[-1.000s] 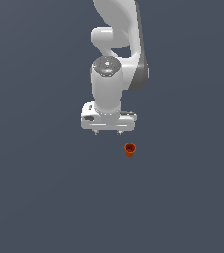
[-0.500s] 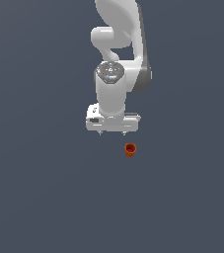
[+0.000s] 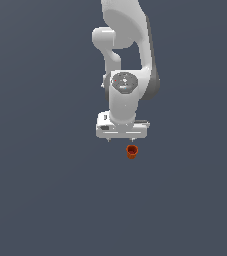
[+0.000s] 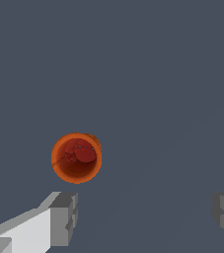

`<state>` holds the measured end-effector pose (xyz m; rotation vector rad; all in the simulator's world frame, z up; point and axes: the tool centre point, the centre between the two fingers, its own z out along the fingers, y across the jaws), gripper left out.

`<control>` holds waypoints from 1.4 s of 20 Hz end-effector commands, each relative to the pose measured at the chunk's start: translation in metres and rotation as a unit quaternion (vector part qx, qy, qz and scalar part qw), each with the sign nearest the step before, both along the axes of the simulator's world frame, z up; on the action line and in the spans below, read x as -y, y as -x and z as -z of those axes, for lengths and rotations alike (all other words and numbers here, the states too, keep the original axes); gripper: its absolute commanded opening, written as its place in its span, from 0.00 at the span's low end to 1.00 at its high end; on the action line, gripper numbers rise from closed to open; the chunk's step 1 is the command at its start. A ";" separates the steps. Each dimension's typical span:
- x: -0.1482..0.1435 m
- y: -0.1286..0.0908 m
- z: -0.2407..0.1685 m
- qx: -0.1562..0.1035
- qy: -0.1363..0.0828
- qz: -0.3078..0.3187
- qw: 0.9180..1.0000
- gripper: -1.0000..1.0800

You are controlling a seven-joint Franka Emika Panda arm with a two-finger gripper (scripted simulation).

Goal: Pick up the object and move it to a goal position.

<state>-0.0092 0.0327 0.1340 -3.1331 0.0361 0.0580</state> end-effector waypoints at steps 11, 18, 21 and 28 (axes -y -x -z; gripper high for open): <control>-0.059 -0.010 0.046 0.018 0.004 -0.014 1.000 0.96; -0.059 -0.009 0.055 0.017 0.004 -0.015 1.000 0.96; -0.059 -0.009 0.069 0.018 0.004 -0.015 1.000 0.96; -0.059 -0.009 0.095 0.018 0.004 -0.015 1.000 0.96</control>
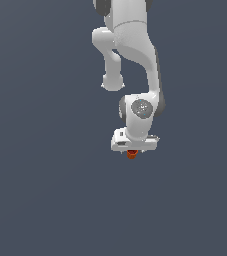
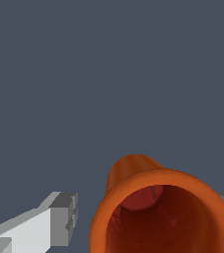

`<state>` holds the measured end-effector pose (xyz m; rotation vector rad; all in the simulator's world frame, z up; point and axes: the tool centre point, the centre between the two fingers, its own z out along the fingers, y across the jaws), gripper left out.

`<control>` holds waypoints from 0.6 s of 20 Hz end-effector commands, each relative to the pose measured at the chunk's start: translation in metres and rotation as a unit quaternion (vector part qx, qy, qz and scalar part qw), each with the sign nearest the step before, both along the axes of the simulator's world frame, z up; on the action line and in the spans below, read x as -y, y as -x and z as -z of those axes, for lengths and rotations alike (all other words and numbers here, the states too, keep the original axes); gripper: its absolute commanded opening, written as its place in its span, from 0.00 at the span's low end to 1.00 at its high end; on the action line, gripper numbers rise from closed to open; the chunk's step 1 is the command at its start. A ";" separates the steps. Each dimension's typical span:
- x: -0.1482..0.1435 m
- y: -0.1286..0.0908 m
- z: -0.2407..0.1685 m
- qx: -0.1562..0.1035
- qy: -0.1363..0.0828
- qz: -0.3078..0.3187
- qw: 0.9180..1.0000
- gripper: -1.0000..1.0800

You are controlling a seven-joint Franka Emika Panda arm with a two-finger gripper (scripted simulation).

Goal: Pick up the object and move it to a goal position.

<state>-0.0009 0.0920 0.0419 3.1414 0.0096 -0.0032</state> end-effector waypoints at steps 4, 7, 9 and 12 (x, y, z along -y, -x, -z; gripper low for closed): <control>0.000 -0.001 0.004 0.001 0.000 0.000 1.000 0.00; 0.000 -0.001 0.004 0.001 0.000 0.000 1.000 0.00; 0.000 -0.001 0.004 0.001 0.000 0.000 1.000 0.00; 0.000 -0.001 0.004 0.001 0.000 0.000 1.000 0.00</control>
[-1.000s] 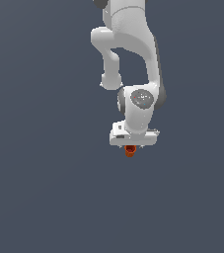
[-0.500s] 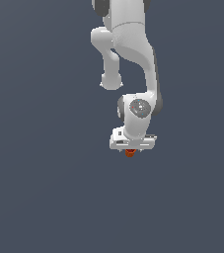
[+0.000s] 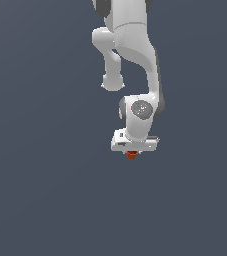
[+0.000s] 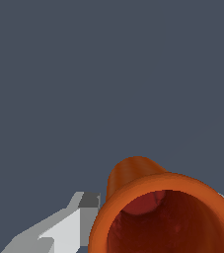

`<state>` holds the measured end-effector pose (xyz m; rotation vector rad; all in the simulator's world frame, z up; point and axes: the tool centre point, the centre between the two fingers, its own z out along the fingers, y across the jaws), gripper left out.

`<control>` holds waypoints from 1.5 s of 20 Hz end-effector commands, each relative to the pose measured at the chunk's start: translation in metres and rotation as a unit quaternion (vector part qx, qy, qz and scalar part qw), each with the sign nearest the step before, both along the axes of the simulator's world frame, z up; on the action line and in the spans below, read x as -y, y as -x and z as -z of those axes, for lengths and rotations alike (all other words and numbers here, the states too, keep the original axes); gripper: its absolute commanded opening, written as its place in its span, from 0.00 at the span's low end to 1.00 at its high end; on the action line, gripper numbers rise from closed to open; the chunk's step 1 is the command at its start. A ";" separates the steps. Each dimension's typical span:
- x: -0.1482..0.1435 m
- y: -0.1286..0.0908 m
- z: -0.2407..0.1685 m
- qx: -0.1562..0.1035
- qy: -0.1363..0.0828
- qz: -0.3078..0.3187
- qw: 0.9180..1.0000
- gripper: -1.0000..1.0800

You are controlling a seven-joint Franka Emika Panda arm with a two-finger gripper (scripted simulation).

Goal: Pick up the object and move it to a goal position.

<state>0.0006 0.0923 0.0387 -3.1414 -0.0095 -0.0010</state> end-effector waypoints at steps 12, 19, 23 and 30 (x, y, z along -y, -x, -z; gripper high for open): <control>0.020 0.009 -0.024 0.000 0.000 0.000 1.000 0.00; 0.056 0.025 -0.066 0.000 0.000 0.000 1.000 0.00; 0.084 0.037 -0.100 0.000 0.000 0.000 1.000 0.00; 0.139 0.061 -0.165 0.000 -0.001 0.000 1.000 0.00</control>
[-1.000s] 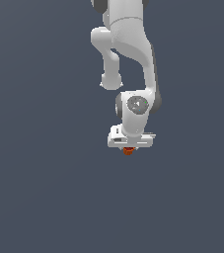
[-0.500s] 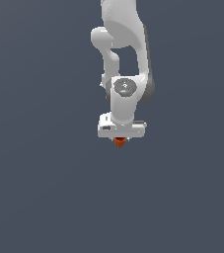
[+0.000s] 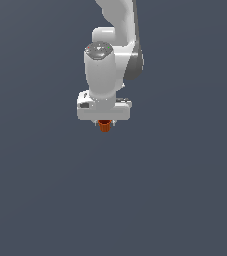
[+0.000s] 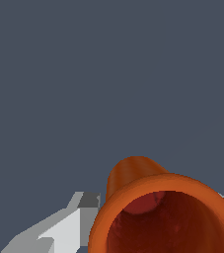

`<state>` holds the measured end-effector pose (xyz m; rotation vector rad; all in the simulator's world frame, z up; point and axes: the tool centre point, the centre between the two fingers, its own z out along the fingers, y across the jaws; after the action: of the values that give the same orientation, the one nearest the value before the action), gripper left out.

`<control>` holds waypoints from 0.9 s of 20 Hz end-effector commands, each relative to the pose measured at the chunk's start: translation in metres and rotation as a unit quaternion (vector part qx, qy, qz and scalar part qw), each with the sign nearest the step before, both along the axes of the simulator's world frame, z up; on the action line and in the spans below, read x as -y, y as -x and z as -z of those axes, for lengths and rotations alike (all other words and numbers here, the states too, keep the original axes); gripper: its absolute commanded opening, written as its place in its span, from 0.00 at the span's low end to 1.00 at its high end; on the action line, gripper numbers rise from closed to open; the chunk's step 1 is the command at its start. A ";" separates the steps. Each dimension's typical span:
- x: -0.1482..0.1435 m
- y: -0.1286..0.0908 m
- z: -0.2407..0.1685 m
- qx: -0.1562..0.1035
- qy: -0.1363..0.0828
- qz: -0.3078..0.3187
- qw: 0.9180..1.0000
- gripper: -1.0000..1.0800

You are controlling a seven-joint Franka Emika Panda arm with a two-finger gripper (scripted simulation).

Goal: Pick up the object and move it to a goal position.

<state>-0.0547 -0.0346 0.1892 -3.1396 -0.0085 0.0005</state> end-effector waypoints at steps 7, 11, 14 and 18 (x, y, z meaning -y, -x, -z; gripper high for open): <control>0.068 0.029 -0.082 0.000 -0.001 0.000 1.000 0.00; 0.099 0.042 -0.120 0.000 -0.001 0.000 1.000 0.00; 0.123 0.051 -0.149 0.000 -0.001 0.000 1.000 0.00; 0.153 0.062 -0.185 0.000 -0.001 0.000 1.000 0.00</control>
<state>-0.1117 -0.1769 0.3602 -3.1382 -0.0069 -0.0011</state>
